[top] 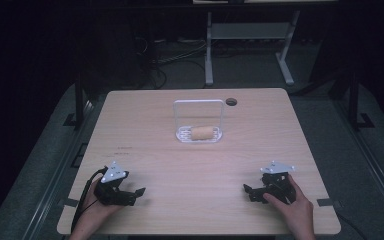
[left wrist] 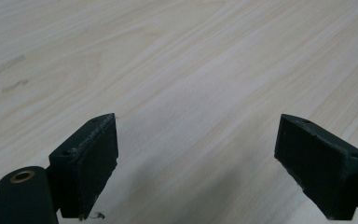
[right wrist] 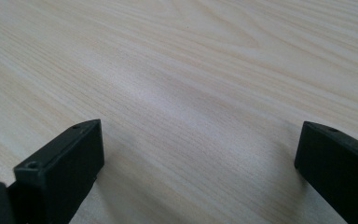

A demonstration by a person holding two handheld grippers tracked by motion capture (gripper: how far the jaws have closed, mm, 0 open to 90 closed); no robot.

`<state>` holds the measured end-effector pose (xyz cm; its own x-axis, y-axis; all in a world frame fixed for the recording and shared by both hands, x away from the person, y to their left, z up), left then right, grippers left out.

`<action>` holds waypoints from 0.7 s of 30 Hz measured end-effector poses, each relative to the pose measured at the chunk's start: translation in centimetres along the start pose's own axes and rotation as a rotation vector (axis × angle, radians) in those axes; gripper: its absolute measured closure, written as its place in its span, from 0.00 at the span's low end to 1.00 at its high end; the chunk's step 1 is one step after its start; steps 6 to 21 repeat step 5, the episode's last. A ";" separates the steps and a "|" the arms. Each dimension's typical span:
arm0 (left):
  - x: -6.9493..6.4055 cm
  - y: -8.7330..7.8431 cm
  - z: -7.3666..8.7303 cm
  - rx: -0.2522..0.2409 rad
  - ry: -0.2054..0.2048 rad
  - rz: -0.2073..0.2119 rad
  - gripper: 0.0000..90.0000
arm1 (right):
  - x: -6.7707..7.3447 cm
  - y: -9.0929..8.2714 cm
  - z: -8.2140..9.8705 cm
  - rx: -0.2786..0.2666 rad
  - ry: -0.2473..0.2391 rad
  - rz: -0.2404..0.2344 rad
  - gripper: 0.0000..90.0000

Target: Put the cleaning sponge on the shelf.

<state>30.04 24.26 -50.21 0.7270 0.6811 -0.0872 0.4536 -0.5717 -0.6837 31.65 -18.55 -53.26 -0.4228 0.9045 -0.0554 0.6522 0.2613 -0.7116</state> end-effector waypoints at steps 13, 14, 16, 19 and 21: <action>0.2 -0.2 0.5 0.003 0.009 -0.004 0.14 | 0.0 0.0 0.0 0.001 0.002 -0.001 0.01; 0.2 -0.2 0.5 0.003 0.009 -0.004 0.14 | 0.0 0.0 0.0 0.001 0.002 -0.001 0.01; 0.2 -0.2 0.5 0.003 0.009 -0.004 0.14 | 0.0 0.0 0.0 0.001 0.002 -0.001 0.01; 0.2 -0.2 0.5 0.003 0.009 -0.004 0.14 | 0.0 0.0 0.0 0.001 0.002 -0.001 0.01; 0.2 -0.2 0.5 0.003 0.009 -0.004 0.14 | 0.0 0.0 0.0 0.001 0.002 -0.001 0.01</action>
Point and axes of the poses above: each handheld gripper's, and its own axes: y roughly forward along the jaws, z roughly out of its underside, x roughly to its left, the point moved 7 cm from there along y, roughly forward along the jaws, and after that the axes turned 7 degrees about z, right-handed, at the moved point
